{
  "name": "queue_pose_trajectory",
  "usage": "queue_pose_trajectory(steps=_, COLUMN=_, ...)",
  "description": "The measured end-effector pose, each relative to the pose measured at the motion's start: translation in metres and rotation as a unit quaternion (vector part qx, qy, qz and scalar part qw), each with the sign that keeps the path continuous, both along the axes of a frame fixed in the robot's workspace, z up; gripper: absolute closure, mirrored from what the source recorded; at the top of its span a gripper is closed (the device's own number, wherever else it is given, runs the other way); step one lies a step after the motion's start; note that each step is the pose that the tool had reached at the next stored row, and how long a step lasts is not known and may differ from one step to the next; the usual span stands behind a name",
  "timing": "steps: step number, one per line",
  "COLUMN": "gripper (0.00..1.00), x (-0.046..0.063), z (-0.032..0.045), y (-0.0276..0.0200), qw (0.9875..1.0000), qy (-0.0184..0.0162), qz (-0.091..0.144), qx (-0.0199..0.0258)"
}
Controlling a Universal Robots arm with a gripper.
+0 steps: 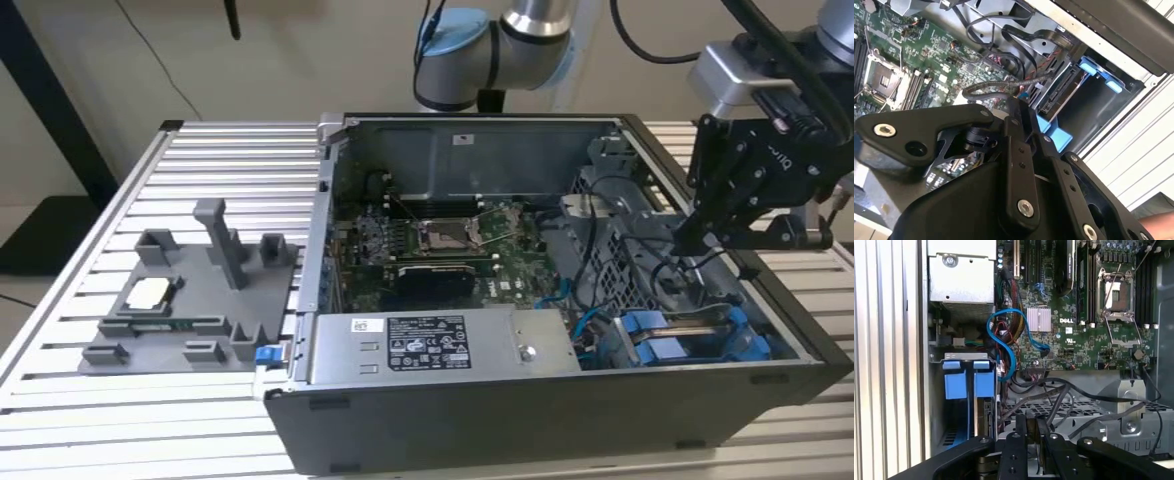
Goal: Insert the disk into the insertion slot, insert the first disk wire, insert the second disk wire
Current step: 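Insert the first disk wire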
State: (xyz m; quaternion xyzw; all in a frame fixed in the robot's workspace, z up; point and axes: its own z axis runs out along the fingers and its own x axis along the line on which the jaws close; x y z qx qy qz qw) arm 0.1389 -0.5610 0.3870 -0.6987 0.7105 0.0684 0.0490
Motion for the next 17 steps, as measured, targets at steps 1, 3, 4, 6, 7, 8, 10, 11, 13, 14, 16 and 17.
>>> queue_pose_trajectory(steps=1, gripper=0.81, x=0.0000, z=-0.0004, y=-0.0002, qw=1.0000, qy=-0.0004, qz=0.000, qx=-0.0005)
queue_pose_trajectory(steps=3, gripper=0.81, x=0.0000, z=-0.0012, y=-0.0006, qw=1.0000, qy=-0.0015, qz=0.000, qx=-0.0015)
queue_pose_trajectory(steps=4, gripper=0.81, x=0.0000, z=-0.0016, y=-0.0007, qw=1.0000, qy=-0.0020, qz=0.000, qx=-0.0021)
queue_pose_trajectory(steps=6, gripper=0.81, x=0.0000, z=-0.0026, y=-0.0010, qw=1.0000, qy=-0.0032, qz=0.000, qx=-0.0036)
queue_pose_trajectory(steps=7, gripper=0.81, x=0.0000, z=-0.0032, y=-0.0012, qw=1.0000, qy=-0.0039, qz=0.000, qx=-0.0047)
queue_pose_trajectory(steps=8, gripper=0.81, x=0.0000, z=-0.0038, y=-0.0013, qw=1.0000, qy=-0.0046, qz=0.000, qx=-0.0057)
queue_pose_trajectory(steps=10, gripper=0.81, x=0.0000, z=-0.0050, y=-0.0016, qw=0.9999, qy=-0.0061, qz=0.000, qx=-0.0081)
queue_pose_trajectory(steps=11, gripper=0.81, x=0.0000, z=-0.0055, y=-0.0018, qw=0.9999, qy=-0.0069, qz=0.000, qx=-0.0095)
queue_pose_trajectory(steps=13, gripper=0.81, x=0.0000, z=-0.0063, y=-0.0021, qw=0.9999, qy=-0.0085, qz=0.000, qx=-0.0124)
queue_pose_trajectory(steps=14, gripper=0.81, x=0.0000, z=-0.0067, y=-0.0023, qw=0.9999, qy=-0.0094, qz=0.000, qx=-0.0141)
queue_pose_trajectory(steps=16, gripper=0.81, x=0.0000, z=-0.0075, y=-0.0029, qw=0.9998, qy=-0.0111, qz=0.000, qx=-0.0178)
queue_pose_trajectory(steps=17, gripper=0.81, x=0.0000, z=-0.0079, y=-0.0032, qw=0.9997, qy=-0.0118, qz=0.000, qx=-0.0199)
